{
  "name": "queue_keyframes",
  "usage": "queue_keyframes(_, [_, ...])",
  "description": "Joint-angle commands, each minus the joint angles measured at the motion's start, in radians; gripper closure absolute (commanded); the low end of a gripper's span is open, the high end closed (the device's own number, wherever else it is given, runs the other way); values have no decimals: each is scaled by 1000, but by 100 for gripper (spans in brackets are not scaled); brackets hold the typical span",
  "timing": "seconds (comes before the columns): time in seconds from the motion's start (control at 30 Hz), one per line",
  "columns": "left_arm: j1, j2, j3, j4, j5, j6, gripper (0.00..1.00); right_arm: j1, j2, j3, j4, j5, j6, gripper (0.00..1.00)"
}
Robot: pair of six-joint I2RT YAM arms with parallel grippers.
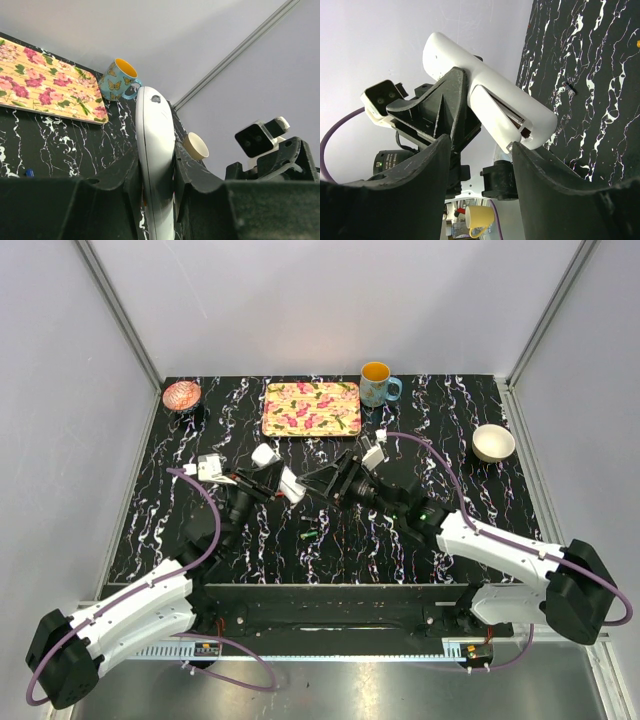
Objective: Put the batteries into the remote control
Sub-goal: Remove the battery cover from the remote control.
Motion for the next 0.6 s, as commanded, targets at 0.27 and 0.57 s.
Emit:
queue_keyframes(0.27, [-10, -31, 58, -27, 41, -29, 100, -1, -48, 12, 38, -5, -18, 39])
queue_keyframes(0.57, [-10, -42, 104, -84, 89, -56, 100, -1, -62, 4, 22, -3, -19, 38])
